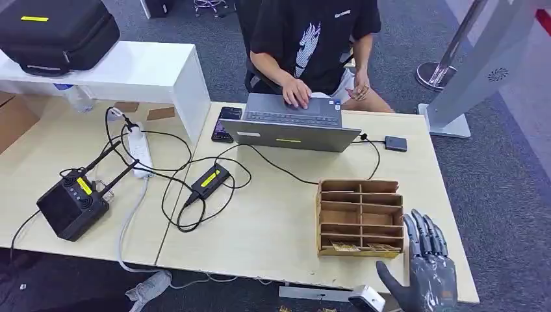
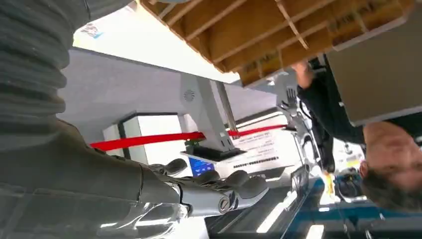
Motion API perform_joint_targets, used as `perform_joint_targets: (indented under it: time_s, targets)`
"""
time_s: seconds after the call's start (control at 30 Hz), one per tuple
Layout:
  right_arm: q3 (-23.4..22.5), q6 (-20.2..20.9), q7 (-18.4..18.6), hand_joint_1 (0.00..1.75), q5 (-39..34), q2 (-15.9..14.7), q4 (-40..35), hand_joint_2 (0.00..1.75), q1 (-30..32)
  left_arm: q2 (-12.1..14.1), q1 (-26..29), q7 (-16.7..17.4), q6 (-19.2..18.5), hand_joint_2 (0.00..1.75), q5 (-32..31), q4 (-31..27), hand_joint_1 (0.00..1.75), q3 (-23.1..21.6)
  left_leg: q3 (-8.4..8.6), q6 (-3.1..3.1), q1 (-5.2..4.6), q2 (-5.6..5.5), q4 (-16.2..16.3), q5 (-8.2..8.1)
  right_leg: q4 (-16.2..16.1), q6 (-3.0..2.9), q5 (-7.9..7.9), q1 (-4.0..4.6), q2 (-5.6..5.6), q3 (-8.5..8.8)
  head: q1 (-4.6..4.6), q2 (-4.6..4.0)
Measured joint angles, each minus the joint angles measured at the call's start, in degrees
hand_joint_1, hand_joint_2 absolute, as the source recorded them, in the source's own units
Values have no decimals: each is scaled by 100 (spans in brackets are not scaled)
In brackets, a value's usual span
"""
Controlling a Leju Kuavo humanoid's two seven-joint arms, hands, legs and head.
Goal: Pass the card to the sensor for recognition and then transmit it.
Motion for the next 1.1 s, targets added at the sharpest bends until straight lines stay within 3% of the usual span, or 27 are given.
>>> perform_joint_targets:
  time_s: [0.43,1.1]
  targets:
    - [0,162,636,0,975,-111,531,175,-93,0,-1,2,-9,175,-52,0,0,0,0,0,0,0,0,0,0,0,0,0,0,1,-2,0]
    - [9,142,653,0,957,-109,1091,175,-356,0,-6,2,-13,175,-92,0,0,-2,0,0,0,1,0,0,0,0,0,0,1,1,0,0]
